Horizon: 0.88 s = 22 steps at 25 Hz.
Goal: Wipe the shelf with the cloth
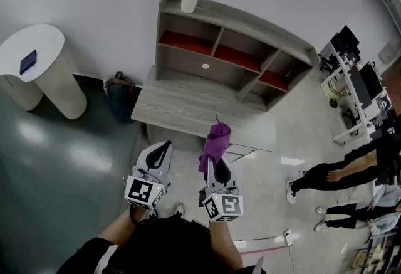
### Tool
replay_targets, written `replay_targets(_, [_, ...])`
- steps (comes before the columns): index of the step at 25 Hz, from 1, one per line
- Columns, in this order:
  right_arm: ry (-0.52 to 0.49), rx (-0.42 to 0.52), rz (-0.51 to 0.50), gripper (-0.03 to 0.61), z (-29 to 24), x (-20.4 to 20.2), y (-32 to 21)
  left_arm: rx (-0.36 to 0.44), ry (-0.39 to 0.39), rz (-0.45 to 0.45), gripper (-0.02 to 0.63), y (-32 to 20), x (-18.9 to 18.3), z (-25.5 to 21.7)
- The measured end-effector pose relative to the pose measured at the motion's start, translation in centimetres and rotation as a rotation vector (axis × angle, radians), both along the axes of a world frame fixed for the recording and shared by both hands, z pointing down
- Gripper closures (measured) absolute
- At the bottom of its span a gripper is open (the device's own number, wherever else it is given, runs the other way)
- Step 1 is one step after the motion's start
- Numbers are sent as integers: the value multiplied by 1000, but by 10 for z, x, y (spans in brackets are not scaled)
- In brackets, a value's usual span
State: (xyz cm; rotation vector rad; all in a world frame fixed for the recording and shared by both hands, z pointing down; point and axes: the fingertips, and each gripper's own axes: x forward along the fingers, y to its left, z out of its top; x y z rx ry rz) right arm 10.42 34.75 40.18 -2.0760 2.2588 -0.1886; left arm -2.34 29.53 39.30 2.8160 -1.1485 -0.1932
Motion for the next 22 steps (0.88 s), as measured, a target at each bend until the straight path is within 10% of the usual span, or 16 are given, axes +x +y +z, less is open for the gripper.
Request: replay_targets(22, [2, 15, -37, 508, -4, 3, 8, 19, -23, 7, 612, 8, 7, -2])
